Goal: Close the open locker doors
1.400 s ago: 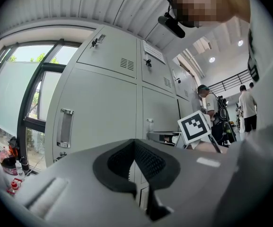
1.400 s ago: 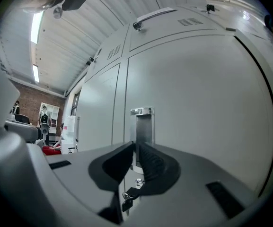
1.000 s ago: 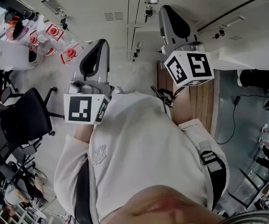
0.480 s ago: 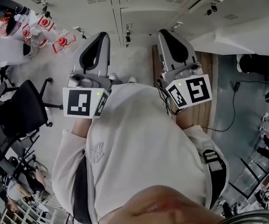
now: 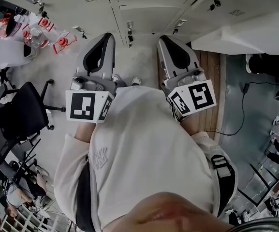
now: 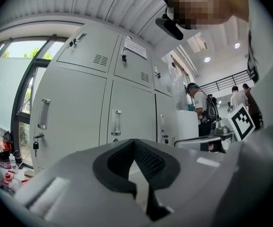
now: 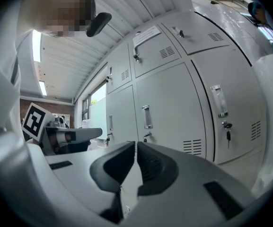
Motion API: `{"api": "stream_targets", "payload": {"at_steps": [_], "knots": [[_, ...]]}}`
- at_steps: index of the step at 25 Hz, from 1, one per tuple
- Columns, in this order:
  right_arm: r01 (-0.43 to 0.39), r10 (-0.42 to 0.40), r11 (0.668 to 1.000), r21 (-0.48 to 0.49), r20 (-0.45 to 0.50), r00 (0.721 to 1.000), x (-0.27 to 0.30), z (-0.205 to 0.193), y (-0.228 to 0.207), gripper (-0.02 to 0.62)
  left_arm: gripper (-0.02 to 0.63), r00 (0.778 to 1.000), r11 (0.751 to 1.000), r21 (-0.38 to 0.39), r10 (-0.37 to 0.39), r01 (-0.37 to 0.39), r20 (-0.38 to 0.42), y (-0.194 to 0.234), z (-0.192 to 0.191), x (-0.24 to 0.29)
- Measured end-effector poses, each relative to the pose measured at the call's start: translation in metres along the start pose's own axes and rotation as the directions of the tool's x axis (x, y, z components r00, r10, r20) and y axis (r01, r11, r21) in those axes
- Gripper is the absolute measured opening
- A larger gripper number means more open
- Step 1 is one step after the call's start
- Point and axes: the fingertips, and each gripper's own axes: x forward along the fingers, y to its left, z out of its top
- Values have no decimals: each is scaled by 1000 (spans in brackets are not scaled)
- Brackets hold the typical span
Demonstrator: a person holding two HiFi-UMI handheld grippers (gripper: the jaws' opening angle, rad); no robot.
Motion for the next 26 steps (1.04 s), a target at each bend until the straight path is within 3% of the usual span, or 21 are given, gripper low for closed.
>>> {"api": "stream_targets", "payload": {"at_steps": [26], "knots": [[-39, 39, 999, -8, -7, 999, -2, -2, 1, 21, 2, 1000, 1000, 8, 18, -18, 4, -8, 3, -1]]}}
